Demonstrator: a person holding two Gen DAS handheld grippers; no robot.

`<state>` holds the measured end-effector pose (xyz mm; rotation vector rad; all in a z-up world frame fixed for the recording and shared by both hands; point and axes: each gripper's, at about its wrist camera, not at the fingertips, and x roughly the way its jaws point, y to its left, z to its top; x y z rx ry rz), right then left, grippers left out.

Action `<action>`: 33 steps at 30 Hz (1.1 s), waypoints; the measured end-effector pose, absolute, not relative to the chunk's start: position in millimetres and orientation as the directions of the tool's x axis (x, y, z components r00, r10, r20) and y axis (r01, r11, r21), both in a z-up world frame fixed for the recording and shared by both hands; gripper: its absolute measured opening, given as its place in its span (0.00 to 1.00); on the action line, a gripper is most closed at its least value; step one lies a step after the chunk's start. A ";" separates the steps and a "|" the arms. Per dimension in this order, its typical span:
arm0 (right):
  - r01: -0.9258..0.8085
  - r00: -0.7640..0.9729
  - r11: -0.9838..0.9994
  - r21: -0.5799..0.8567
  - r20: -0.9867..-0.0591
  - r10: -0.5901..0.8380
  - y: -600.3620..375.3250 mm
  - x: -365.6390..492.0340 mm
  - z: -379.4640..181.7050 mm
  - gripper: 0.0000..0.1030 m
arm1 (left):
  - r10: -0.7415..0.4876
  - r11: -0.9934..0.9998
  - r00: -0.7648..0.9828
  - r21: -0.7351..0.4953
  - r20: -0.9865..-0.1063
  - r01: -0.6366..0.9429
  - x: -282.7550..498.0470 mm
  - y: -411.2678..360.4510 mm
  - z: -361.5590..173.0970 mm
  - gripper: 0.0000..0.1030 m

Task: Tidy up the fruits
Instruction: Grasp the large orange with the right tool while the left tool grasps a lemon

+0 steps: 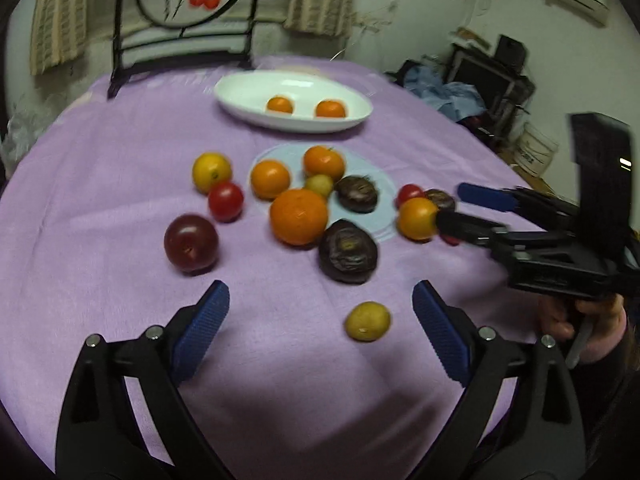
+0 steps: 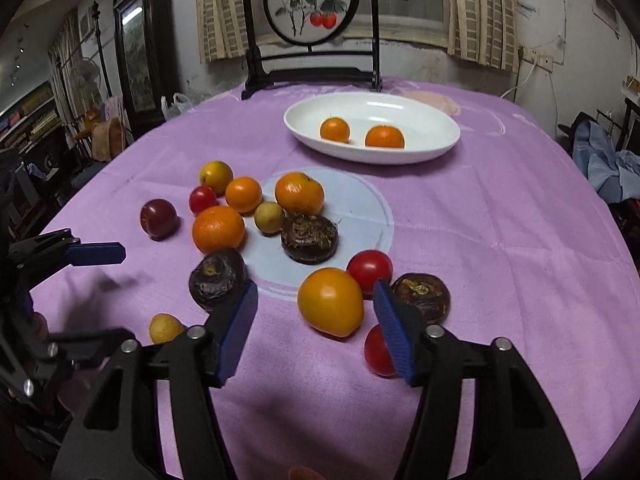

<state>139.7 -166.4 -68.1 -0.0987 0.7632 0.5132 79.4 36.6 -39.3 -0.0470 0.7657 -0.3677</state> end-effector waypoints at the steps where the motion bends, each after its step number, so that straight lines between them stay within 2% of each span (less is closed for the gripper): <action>1: -0.480 0.594 0.871 0.105 -0.691 0.411 -166.5 140.3 -70.0 0.53 | -0.346 0.932 0.661 -0.161 -0.666 0.326 76.9 34.0 -40.1 0.92; 4: -0.476 0.590 0.873 0.105 -0.698 0.406 -166.3 140.7 -70.6 0.52 | -0.340 0.928 0.627 -0.142 -0.701 0.344 80.7 27.9 -46.5 0.92; 9: -0.456 0.582 0.886 0.084 -0.725 0.368 -164.8 145.2 -74.2 0.51 | -0.356 0.916 0.628 -0.128 -0.692 0.380 76.9 26.3 -47.5 0.92; 15: -0.440 0.593 0.897 0.034 -0.739 0.320 -163.0 146.9 -74.9 0.41 | -0.359 0.906 0.615 -0.105 -0.702 0.410 72.1 17.9 -48.5 0.91; 19: -0.438 0.606 0.899 0.016 -0.733 0.308 -163.0 143.7 -75.2 0.39 | -0.358 0.905 0.607 -0.102 -0.710 0.414 73.0 16.2 -49.5 0.91; 23: -0.448 0.605 0.886 0.119 -0.690 0.398 -176.8 140.0 -71.0 0.38 | -0.369 0.897 0.600 -0.103 -0.710 0.430 72.3 14.8 -50.5 0.89; 25: -0.449 0.610 0.878 0.167 -0.661 0.437 -185.0 138.5 -68.4 0.38 | -0.377 0.890 0.592 -0.101 -0.712 0.444 72.2 12.8 -51.5 0.84; 30: -0.464 0.603 0.856 0.227 -0.627 0.493 -191.6 136.6 -66.1 0.38 | -0.376 0.880 0.561 -0.095 -0.737 0.466 75.9 6.6 -58.0 0.53; 33: -0.467 0.596 0.848 0.249 -0.620 0.510 -193.0 135.9 -66.0 0.38 | -0.361 0.884 0.561 -0.082 -0.745 0.461 78.2 4.0 -59.7 0.47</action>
